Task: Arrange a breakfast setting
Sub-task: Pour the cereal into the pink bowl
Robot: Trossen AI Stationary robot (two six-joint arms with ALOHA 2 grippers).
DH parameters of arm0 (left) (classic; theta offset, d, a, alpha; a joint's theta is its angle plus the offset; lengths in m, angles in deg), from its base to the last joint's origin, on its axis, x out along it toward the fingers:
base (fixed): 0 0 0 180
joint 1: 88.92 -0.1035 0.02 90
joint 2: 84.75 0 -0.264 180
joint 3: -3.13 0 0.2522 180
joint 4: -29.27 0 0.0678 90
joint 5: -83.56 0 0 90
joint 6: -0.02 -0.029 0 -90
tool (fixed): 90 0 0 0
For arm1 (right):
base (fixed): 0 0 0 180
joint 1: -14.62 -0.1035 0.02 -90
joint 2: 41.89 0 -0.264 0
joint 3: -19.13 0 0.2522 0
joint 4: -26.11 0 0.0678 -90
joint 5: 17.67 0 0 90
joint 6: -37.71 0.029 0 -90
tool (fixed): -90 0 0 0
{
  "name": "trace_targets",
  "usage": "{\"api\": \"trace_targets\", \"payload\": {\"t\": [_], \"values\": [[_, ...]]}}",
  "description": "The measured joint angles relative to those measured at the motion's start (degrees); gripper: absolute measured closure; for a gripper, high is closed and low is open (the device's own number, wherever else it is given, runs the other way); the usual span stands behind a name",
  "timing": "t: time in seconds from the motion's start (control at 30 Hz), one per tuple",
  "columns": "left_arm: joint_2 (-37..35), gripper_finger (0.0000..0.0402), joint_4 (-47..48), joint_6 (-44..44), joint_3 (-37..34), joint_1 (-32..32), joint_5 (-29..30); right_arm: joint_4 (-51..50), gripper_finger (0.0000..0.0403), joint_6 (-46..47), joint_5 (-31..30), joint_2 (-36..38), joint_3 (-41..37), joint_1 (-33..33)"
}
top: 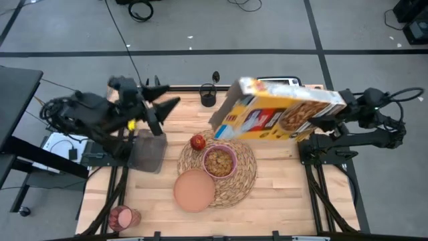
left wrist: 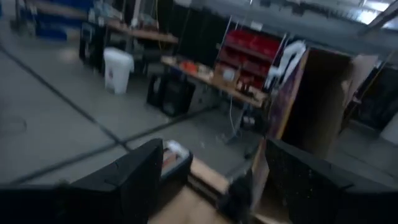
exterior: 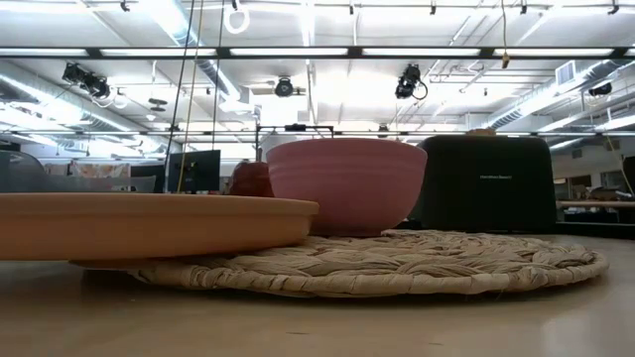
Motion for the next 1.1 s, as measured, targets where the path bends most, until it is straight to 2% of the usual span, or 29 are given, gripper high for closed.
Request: {"api": "trace_targets", "payload": {"t": [0.17, 0.33, 0.5, 0.77, 0.97, 1.1], "values": [[-1.1, 0.0102, -8.0, -10.6, 0.0, -2.2, 0.0, 9.1, 0.0197, 0.6, -1.6, -0.1, 0.0, 0.0], [-2.1, 0.0089, -9.8, -14.6, 0.0, -5.4, -0.3, 18.5, 0.0197, 0.0, -5.8, -0.4, 0.0, 0.0], [0.3, 0.0088, -10.1, -14.8, 0.1, -10.6, -7.2, 32.4, 0.0197, -2.2, -8.2, -2.0, 0.0, 0.0], [8.6, 0.0088, -15.1, -15.1, 0.0, -15.0, -18.6, 63.4, 0.0197, -4.3, -8.2, -8.2, 0.1, 0.0], [13.9, 0.0088, -22.5, -16.6, 0.0, -16.3, -23.5, 72.7, 0.0197, -4.6, -8.2, -11.8, 0.1, 0.0], [15.8, 0.0088, -23.9, -16.6, 0.0, -16.6, -25.0, 79.2, 0.0197, -2.7, -7.4, -13.6, 0.1, 0.0]]}}
